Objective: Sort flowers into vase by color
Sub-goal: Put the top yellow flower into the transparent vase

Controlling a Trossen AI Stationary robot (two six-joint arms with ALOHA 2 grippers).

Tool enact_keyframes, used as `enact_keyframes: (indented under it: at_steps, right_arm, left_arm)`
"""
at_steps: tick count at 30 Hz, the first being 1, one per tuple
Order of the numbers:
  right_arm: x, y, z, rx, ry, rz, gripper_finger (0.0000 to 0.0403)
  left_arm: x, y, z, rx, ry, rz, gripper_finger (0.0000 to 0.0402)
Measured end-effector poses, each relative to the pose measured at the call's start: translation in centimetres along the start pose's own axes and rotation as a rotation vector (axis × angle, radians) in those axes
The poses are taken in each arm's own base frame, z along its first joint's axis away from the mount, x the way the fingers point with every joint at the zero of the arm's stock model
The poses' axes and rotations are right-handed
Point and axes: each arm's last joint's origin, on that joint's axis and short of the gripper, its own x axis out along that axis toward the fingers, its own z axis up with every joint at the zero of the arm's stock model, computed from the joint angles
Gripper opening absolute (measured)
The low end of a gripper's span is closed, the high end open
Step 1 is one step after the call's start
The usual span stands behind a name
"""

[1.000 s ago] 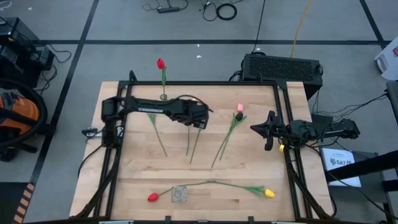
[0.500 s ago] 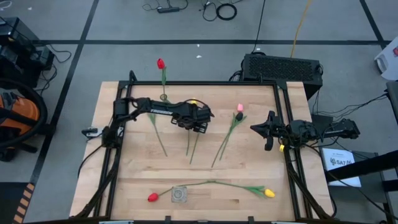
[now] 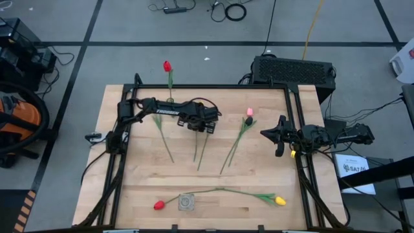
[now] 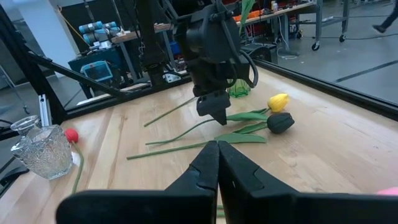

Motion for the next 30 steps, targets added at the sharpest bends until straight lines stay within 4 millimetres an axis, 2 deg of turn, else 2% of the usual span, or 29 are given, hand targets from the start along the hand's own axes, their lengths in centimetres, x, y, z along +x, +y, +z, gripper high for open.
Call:
enact_keyframes:
  at_steps: [2, 4, 11, 16, 19, 22, 27, 30]
  right_arm:
    - [0.0, 0.0, 0.0, 0.007, 0.000, 0.000, 0.0000]
    - [0.0, 0.0, 0.0, 0.034, 0.000, 0.000, 0.0000]
    - [0.0, 0.0, 0.0, 0.083, 0.000, 0.000, 0.0000]
    - [0.0, 0.0, 0.0, 0.083, 0.000, 0.000, 0.0000]
    - [0.0, 0.0, 0.0, 0.083, 0.000, 0.000, 0.0000]
    - [0.0, 0.0, 0.0, 0.083, 0.000, 0.000, 0.0000]
    - [0.0, 0.0, 0.0, 0.082, 0.000, 0.000, 0.0000]
    - [0.0, 0.0, 0.0, 0.083, 0.000, 0.000, 0.0000]
  left_arm:
    - [0.0, -0.1, 0.0, 0.003, -0.004, -0.009, 0.0026]
    - [0.0, -0.2, 0.0, 0.006, -0.007, -0.017, 0.0012]
    - [-0.1, -0.2, -0.1, 0.004, 0.008, -0.024, 0.0015]
    - [-1.3, -0.2, -0.2, 0.030, -0.008, -0.051, 0.0007]
    - [-2.5, 0.0, 0.0, 0.027, -0.043, -0.061, 0.0006]
    - [-4.5, 0.3, 0.2, 0.026, -0.108, -0.086, 0.0006]
    - [-8.7, 0.9, -0.3, 0.048, -0.244, -0.129, 0.0005]
    - [-11.9, 1.5, -1.0, 0.061, -0.366, -0.158, 0.0005]
